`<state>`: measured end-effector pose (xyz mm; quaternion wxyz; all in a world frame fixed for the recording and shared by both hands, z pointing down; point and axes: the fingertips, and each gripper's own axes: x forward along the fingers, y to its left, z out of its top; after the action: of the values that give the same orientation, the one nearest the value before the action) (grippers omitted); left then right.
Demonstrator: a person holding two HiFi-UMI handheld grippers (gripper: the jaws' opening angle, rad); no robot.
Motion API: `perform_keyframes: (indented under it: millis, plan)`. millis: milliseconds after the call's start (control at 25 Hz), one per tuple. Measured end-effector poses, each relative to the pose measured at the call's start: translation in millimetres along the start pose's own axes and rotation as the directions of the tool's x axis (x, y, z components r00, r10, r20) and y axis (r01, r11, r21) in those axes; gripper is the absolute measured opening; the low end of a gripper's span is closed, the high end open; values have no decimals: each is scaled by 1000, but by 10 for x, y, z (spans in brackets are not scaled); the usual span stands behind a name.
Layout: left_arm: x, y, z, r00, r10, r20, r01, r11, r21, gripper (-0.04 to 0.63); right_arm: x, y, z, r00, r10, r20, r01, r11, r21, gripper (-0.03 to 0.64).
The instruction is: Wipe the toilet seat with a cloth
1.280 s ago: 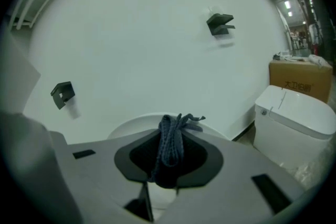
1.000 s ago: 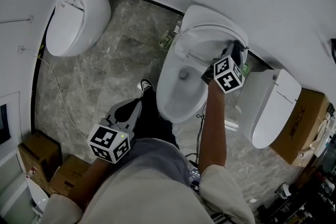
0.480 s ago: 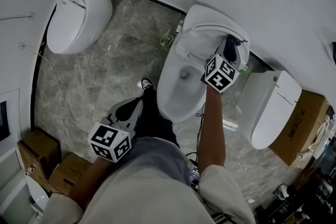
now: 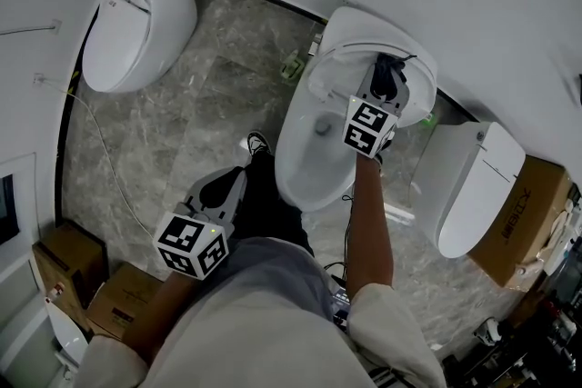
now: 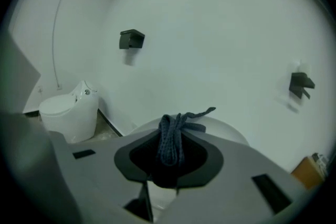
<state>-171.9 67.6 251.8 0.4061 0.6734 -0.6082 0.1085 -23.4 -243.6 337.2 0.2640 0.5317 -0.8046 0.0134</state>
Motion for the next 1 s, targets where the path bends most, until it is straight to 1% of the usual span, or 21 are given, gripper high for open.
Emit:
perform_keyframes:
  millis: [40,120,360,520,760,880,1000]
  plan:
    - [6,3,9,1000,-1,1,1,1000,0,9,10,40,-2,1000,8,-2,-9,999,-31,75]
    - [1,22,20,1000,-2,2,2,1000,0,9,24,129,-8,1000,23,-5,-24,998,-59,75]
    - [-34,153,6,1000,12,-1,-12,1000,-11,9,91,380,-83,998,61,-21,-63,993,-96,75]
    - [-57,229,-3,1000,16,-5,-17,1000,-22,9,101,494,-170,998,57,-35,-61,992,-108,76]
    - [-86,358,18,1000,27,-8,-27,999,-32,9,135,742,-441,993,63,-97,-71,994,-80,75]
    - [-102,436,62,999,34,-5,-34,999,-32,9,148,855,-661,986,60,-156,-65,998,-26,75]
    - [-112,511,99,999,42,-2,-42,998,-36,9,161,916,-913,971,64,-228,-60,998,24,77]
